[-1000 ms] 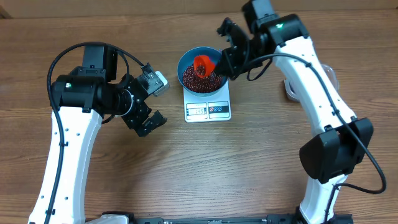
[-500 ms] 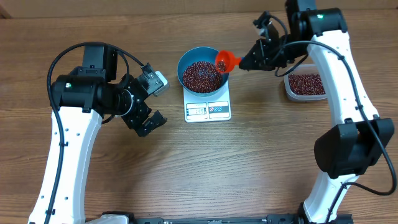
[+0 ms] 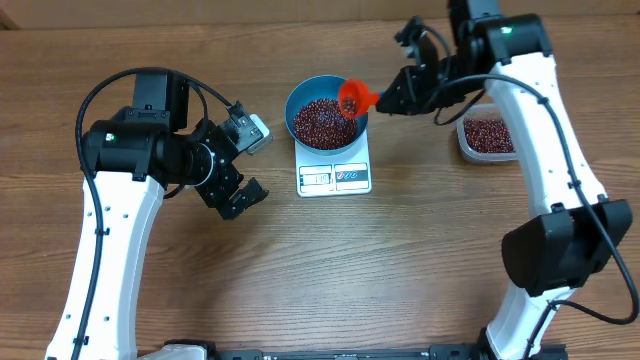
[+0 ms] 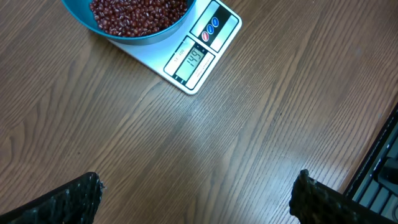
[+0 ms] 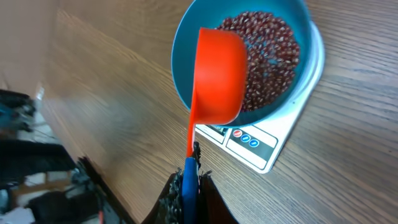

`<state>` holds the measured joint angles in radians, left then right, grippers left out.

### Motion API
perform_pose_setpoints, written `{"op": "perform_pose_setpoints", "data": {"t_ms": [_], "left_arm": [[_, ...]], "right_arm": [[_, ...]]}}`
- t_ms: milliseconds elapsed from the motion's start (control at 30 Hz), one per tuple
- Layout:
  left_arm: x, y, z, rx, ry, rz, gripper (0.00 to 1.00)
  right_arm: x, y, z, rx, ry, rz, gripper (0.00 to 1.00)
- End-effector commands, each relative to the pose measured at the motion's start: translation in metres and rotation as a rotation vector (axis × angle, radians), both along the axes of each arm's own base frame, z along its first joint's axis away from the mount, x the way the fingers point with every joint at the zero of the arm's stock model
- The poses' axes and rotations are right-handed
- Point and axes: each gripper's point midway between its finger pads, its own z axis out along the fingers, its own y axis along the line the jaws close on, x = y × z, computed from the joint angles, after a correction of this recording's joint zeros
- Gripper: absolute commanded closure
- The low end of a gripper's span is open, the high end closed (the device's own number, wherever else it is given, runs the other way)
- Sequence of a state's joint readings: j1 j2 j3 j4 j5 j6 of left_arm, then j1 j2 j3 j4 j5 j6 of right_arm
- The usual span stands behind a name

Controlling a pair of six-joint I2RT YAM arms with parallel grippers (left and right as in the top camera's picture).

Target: Scoop item into bowl and weigh 150g on scale

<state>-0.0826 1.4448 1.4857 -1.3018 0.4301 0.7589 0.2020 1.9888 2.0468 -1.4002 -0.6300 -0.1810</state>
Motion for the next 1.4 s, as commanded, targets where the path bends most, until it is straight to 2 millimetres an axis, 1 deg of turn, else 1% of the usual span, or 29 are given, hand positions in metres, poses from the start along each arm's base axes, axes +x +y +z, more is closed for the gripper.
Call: {"op": "perform_pose_setpoints", "data": {"t_ms": [0,100,200,267,333,400,433,500,533,567,600,633,667,733,800,833,900,933,1000,1033,1067,1100,1133,1167,1200,1267,1300,1333,1367], "left_arm": [[0.002,0.000,0.010,-0.009,-0.029,0.009,0.00],[0.002,0.000,0.010,-0.009,-0.029,0.009,0.00],[0.002,0.000,0.010,-0.009,-0.029,0.009,0.00],[0.002,0.000,0.010,-0.009,-0.029,0.009,0.00],[0.002,0.000,0.010,-0.009,-0.029,0.009,0.00],[0.002,0.000,0.010,-0.009,-0.029,0.009,0.00],[0.002,0.000,0.010,-0.009,-0.029,0.009,0.00],[0.002,0.000,0.010,-0.009,-0.029,0.009,0.00],[0.002,0.000,0.010,-0.009,-0.029,0.009,0.00],[0.002,0.000,0.010,-0.009,-0.029,0.009,0.00],[0.002,0.000,0.010,-0.009,-0.029,0.009,0.00],[0.002,0.000,0.010,-0.009,-0.029,0.009,0.00],[0.002,0.000,0.010,-0.009,-0.029,0.009,0.00],[0.002,0.000,0.010,-0.009,-0.029,0.009,0.00],[0.002,0.000,0.010,-0.009,-0.029,0.009,0.00],[0.002,0.000,0.010,-0.009,-0.029,0.009,0.00],[0.002,0.000,0.010,-0.009,-0.029,0.009,0.00],[0.002,0.000,0.010,-0.009,-0.029,0.009,0.00],[0.002,0.000,0.010,-0.009,-0.029,0.009,0.00],[0.002,0.000,0.010,-0.009,-0.029,0.009,0.00],[0.002,0.000,0.010,-0.009,-0.029,0.009,0.00],[0.002,0.000,0.010,-0.009,-0.029,0.009,0.00],[0.002,0.000,0.010,-0.009,-0.029,0.009,0.00],[0.002,0.000,0.010,-0.009,-0.029,0.009,0.00],[0.002,0.000,0.010,-0.009,-0.029,0.009,0.00],[0.002,0.000,0.010,-0.009,-0.029,0.009,0.00],[0.002,0.000,0.010,-0.009,-0.029,0.009,0.00],[0.002,0.000,0.010,-0.009,-0.029,0.009,0.00],[0.002,0.000,0.010,-0.009,-0.029,0.009,0.01]], "right_arm": [[0.000,0.005,0.020,-0.037,-0.098,0.019,0.96],[0.002,0.010,0.019,-0.048,-0.121,0.029,0.96],[0.009,0.002,0.014,-0.120,-0.147,0.000,0.96],[0.011,0.006,0.018,-0.085,-0.132,-0.023,0.96],[0.008,0.013,0.021,-0.049,-0.123,-0.010,0.96],[0.015,0.001,0.014,-0.136,-0.153,-0.036,0.96],[0.017,-0.001,0.012,-0.151,-0.149,-0.058,0.96],[0.010,0.014,0.021,-0.051,-0.116,-0.035,0.96],[0.009,0.017,0.021,-0.048,-0.133,-0.007,0.96],[0.011,0.014,0.019,-0.084,-0.158,0.000,0.96],[0.016,0.007,0.015,-0.141,-0.177,-0.023,0.96],[0.019,0.005,0.013,-0.158,-0.171,-0.053,0.96],[0.017,0.009,0.015,-0.132,-0.151,-0.065,0.96],[0.014,0.016,0.018,-0.094,-0.153,-0.033,0.96],[0.020,0.005,0.012,-0.176,-0.181,-0.060,0.96],[0.020,0.006,0.013,-0.167,-0.167,-0.076,0.96],[0.013,0.019,0.019,-0.083,-0.138,-0.047,0.96],[0.013,0.020,0.019,-0.082,-0.150,-0.027,0.96],[0.018,0.012,0.016,-0.129,-0.164,-0.052,0.96],[0.017,0.016,0.017,-0.104,-0.145,-0.068,0.96],[0.013,0.022,0.020,-0.063,-0.128,-0.056,0.96],[0.012,0.023,0.020,-0.058,-0.135,-0.037,0.96],[0.015,0.018,0.017,-0.098,-0.158,-0.030,0.96],[0.020,0.009,0.013,-0.152,-0.171,-0.063,0.96],[0.021,0.009,0.013,-0.145,-0.154,-0.092,0.96],[0.015,0.022,0.017,-0.064,-0.123,-0.059,0.96],[0.014,0.020,0.015,-0.084,-0.148,-0.029,0.96],[0.018,0.014,0.012,-0.125,-0.162,-0.041,0.96],[0.020,0.012,0.012,-0.131,-0.152,-0.072,0.96]]}}
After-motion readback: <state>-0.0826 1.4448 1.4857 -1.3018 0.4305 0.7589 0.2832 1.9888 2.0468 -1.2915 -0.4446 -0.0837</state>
